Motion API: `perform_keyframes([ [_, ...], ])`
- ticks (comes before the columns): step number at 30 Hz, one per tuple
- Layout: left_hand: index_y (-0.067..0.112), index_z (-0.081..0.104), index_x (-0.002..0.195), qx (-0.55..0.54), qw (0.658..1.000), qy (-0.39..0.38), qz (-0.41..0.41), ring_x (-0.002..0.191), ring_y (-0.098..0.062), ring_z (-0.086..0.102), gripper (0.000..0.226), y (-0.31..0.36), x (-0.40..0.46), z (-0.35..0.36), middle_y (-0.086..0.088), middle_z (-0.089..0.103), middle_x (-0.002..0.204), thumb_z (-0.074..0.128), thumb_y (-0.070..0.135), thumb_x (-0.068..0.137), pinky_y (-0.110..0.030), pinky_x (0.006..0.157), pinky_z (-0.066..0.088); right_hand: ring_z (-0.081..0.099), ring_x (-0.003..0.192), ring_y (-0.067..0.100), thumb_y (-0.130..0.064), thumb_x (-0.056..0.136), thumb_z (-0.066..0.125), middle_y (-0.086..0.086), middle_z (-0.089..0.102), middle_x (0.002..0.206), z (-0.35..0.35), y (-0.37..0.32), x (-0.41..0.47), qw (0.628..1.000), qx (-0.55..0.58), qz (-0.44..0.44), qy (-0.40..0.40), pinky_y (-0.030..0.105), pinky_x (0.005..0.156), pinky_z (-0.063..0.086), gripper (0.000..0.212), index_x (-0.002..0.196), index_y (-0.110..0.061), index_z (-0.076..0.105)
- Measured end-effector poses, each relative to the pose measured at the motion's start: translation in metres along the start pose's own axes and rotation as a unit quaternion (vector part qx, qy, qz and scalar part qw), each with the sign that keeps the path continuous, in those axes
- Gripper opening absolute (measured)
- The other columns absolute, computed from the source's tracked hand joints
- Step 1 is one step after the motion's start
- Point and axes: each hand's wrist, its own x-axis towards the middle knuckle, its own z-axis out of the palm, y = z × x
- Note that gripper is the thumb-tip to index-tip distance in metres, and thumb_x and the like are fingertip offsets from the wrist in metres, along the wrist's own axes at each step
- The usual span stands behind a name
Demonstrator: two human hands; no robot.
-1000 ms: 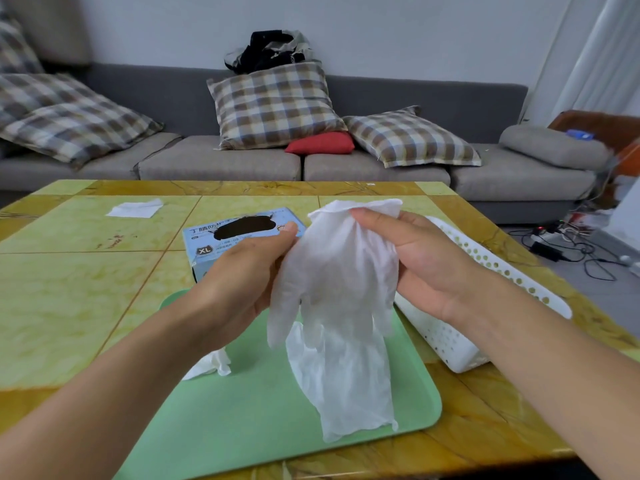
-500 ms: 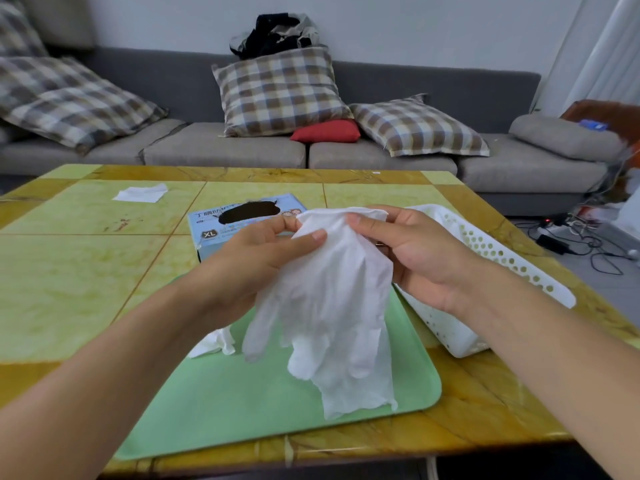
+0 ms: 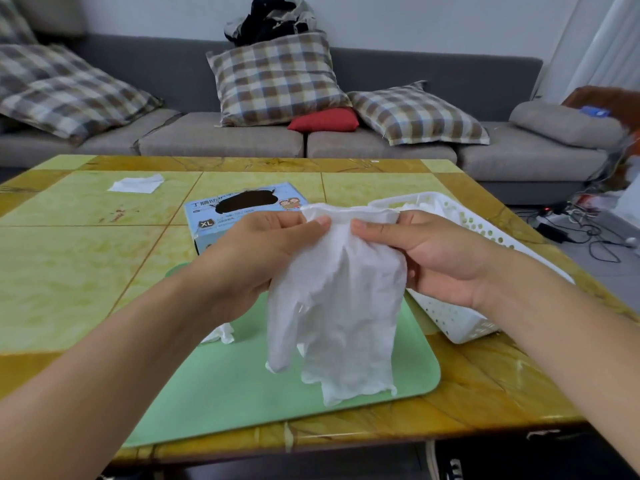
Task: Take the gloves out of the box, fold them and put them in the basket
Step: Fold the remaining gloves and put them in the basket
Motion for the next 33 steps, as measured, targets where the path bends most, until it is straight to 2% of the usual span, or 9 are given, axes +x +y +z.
perform_keyframes([
  [2, 0.011, 0.076, 0.090, 0.039, 0.999, 0.025, -0.020, 0.076, -0.020, 0.068, 0.029, -0.010, 0.008, 0.000, -0.008, 0.077, 0.090, 0.063, 0.036, 0.096, -0.030, 0.071, 0.053, 0.071, 0.091, 0.023, -0.027, 0.080, 0.074, 0.017, 0.075, 0.108, -0.006, 0.008, 0.007, 0.999, -0.034, 0.025, 0.021, 0.032, 0.081, 0.058, 0.046, 0.116, 0.001, 0.072],
  [4, 0.007, 0.073, 0.086, 0.061, 0.996, 0.042, -0.048, 0.069, -0.019, 0.064, 0.030, -0.024, 0.017, -0.001, -0.008, 0.075, 0.082, 0.066, 0.035, 0.095, -0.025, 0.063, 0.049, 0.063, 0.061, 0.013, -0.025, 0.084, 0.075, 0.010, 0.074, 0.084, -0.010, 0.016, 0.016, 0.993, -0.094, 0.056, 0.055, 0.019, 0.049, 0.048, 0.029, 0.103, -0.003, 0.076],
  [8, 0.006, 0.070, 0.090, 0.064, 0.994, 0.069, -0.058, 0.083, -0.022, 0.061, 0.030, -0.035, 0.030, -0.001, -0.015, 0.072, 0.093, 0.075, 0.036, 0.088, -0.037, 0.081, 0.046, 0.052, 0.057, 0.008, -0.022, 0.090, 0.074, 0.003, 0.071, 0.081, -0.010, 0.016, 0.031, 0.981, -0.144, 0.086, 0.098, 0.016, 0.039, 0.028, 0.010, 0.091, -0.012, 0.074],
  [15, 0.022, 0.075, 0.112, 0.227, 0.879, 0.135, 0.396, 0.106, -0.003, 0.069, 0.018, 0.032, 0.016, -0.013, 0.013, 0.075, 0.111, 0.067, 0.022, 0.096, -0.025, 0.098, 0.051, 0.073, 0.102, 0.014, -0.012, 0.096, 0.066, -0.002, 0.078, 0.105, -0.001, -0.042, -0.007, 0.901, -0.165, -0.374, 0.149, 0.030, 0.089, 0.058, 0.015, 0.107, -0.016, 0.075],
  [18, 0.030, 0.077, 0.109, 0.267, 0.901, 0.149, 0.309, 0.096, 0.008, 0.067, 0.017, -0.006, 0.027, -0.023, 0.025, 0.073, 0.105, 0.068, 0.027, 0.095, -0.021, 0.093, 0.052, 0.069, 0.086, -0.005, -0.019, 0.095, 0.068, -0.020, 0.076, 0.089, -0.011, -0.005, 0.002, 0.910, -0.276, -0.283, 0.125, 0.015, 0.079, 0.051, 0.011, 0.102, -0.022, 0.077],
  [21, 0.031, 0.079, 0.101, 0.334, 0.914, 0.097, 0.210, 0.097, 0.007, 0.066, 0.020, -0.067, 0.042, -0.025, 0.024, 0.073, 0.107, 0.072, 0.015, 0.091, -0.029, 0.089, 0.056, 0.065, 0.083, 0.012, -0.046, 0.090, 0.068, 0.010, 0.077, 0.100, -0.024, 0.053, 0.027, 0.909, -0.402, -0.110, 0.029, 0.045, 0.078, 0.055, 0.047, 0.101, 0.000, 0.073],
  [23, 0.030, 0.080, 0.095, 0.374, 0.909, 0.050, 0.178, 0.098, 0.005, 0.065, 0.023, -0.091, 0.045, -0.023, 0.017, 0.072, 0.112, 0.073, 0.009, 0.089, -0.026, 0.083, 0.056, 0.063, 0.074, 0.024, -0.045, 0.089, 0.063, 0.011, 0.074, 0.086, -0.028, 0.076, 0.033, 0.896, -0.438, -0.066, -0.024, 0.039, 0.073, 0.048, 0.037, 0.090, -0.010, 0.074],
  [26, 0.031, 0.078, 0.093, 0.401, 0.898, 0.026, 0.181, 0.088, -0.001, 0.064, 0.021, -0.098, 0.046, -0.018, 0.018, 0.073, 0.102, 0.073, 0.011, 0.089, -0.011, 0.070, 0.045, 0.038, 0.065, 0.013, -0.025, 0.098, 0.060, 0.013, 0.047, 0.069, -0.028, 0.080, 0.027, 0.889, -0.450, -0.077, -0.038, 0.034, 0.064, 0.031, 0.030, 0.070, -0.015, 0.063],
  [33, 0.018, 0.078, 0.095, 0.366, 0.908, -0.004, 0.204, 0.074, -0.003, 0.070, 0.016, -0.078, 0.035, -0.007, 0.012, 0.075, 0.084, 0.065, 0.008, 0.094, -0.019, 0.066, 0.056, 0.067, 0.109, 0.021, -0.014, 0.093, 0.069, 0.001, 0.074, 0.110, -0.035, 0.064, 0.014, 0.910, -0.397, -0.121, 0.006, 0.050, 0.098, 0.050, 0.015, 0.098, -0.024, 0.078],
])
